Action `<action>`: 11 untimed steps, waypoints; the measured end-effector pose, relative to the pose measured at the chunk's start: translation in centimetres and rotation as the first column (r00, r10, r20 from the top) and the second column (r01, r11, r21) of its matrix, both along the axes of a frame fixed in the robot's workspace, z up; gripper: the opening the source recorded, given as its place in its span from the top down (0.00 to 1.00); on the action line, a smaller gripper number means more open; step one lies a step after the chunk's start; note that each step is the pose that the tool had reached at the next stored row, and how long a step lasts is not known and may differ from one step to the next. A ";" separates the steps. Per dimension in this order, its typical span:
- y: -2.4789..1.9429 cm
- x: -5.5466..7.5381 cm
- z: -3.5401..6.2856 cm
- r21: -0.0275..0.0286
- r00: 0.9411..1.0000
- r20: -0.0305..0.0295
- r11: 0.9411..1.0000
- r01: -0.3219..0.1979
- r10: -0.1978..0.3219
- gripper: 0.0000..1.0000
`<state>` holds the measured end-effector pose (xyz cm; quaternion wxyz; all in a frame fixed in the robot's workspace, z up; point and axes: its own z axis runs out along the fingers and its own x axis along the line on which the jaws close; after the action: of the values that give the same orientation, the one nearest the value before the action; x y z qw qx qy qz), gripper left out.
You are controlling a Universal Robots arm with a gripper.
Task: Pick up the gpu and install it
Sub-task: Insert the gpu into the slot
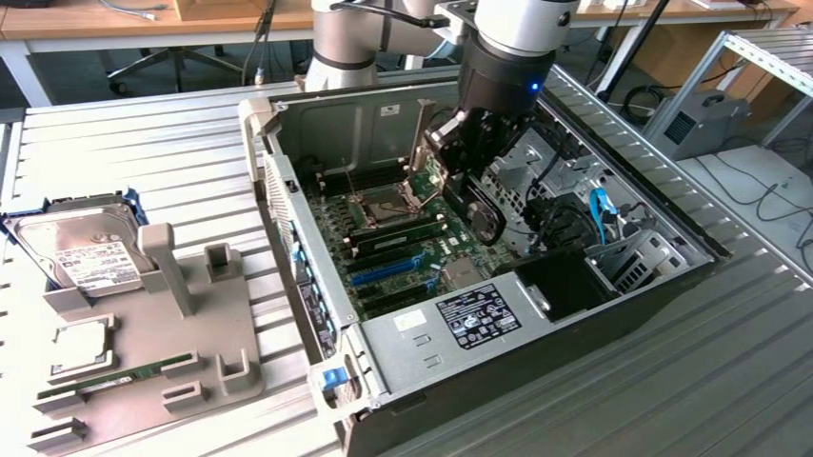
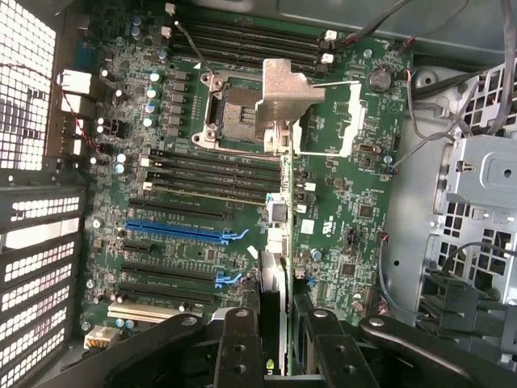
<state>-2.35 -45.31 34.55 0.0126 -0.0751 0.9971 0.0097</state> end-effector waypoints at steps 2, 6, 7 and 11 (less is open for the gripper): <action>0.00 0.0 0.00 0.000 1.000 0.000 1.000 -0.005 0.005 0.74; 0.00 0.0 0.00 0.000 1.000 0.000 1.000 -0.015 0.015 0.74; 0.00 0.0 0.00 0.000 1.000 0.000 1.000 -0.018 0.018 0.74; 0.00 0.0 0.00 0.000 1.000 0.000 1.000 -0.028 0.028 0.74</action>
<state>-2.35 -45.31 34.55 0.0124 -0.0890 0.9959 0.0099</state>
